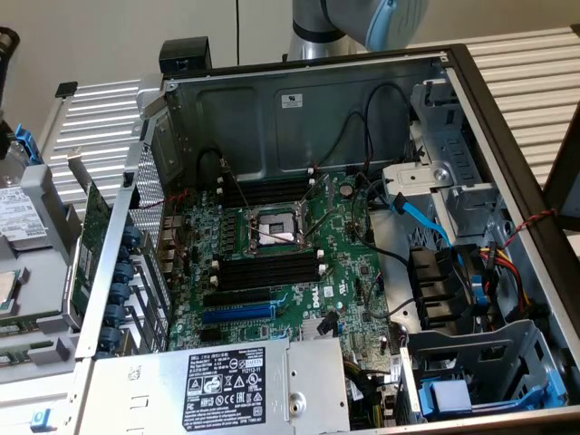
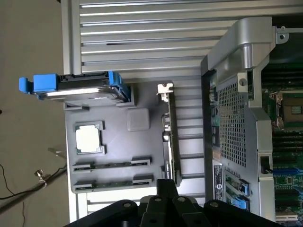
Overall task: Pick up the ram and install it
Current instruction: 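Reach for the ram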
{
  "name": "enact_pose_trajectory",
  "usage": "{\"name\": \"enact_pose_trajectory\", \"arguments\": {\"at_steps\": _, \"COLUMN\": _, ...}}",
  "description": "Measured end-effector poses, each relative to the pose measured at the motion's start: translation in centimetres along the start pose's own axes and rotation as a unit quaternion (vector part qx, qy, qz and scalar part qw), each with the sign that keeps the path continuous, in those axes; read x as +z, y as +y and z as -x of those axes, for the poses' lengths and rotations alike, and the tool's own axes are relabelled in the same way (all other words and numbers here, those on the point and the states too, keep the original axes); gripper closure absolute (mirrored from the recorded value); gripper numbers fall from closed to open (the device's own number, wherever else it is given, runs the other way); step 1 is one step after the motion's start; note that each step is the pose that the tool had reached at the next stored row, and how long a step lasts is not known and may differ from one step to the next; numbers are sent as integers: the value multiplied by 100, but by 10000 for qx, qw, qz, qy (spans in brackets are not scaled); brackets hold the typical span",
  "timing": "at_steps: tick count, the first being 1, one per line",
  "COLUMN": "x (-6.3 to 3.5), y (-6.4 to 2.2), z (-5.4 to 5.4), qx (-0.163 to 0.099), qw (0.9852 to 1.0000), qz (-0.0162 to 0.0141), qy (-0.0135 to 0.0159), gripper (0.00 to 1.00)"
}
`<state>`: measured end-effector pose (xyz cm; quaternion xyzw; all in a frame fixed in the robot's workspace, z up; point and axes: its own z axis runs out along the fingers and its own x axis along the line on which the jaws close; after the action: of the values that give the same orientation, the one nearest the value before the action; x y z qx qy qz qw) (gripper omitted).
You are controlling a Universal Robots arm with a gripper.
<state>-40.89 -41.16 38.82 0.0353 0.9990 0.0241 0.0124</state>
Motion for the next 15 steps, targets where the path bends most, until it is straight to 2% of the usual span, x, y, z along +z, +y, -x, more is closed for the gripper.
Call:
{"name": "enact_pose_trajectory", "arguments": {"at_steps": 10, "x": -6, "y": -31, "z": -303, "qx": 0, "qw": 10000, "qz": 0, "qy": 2, "gripper": 89}}
{"name": "enact_pose_trajectory", "arguments": {"at_steps": 13, "x": -7, "y": -39, "z": -346, "qx": 1, "qw": 10000, "qz": -2, "qy": 26, "gripper": 89}}
{"name": "enact_pose_trajectory", "arguments": {"at_steps": 15, "x": -7, "y": -42, "z": -373, "qx": 1, "qw": 10000, "qz": -2, "qy": 29, "gripper": 89}}
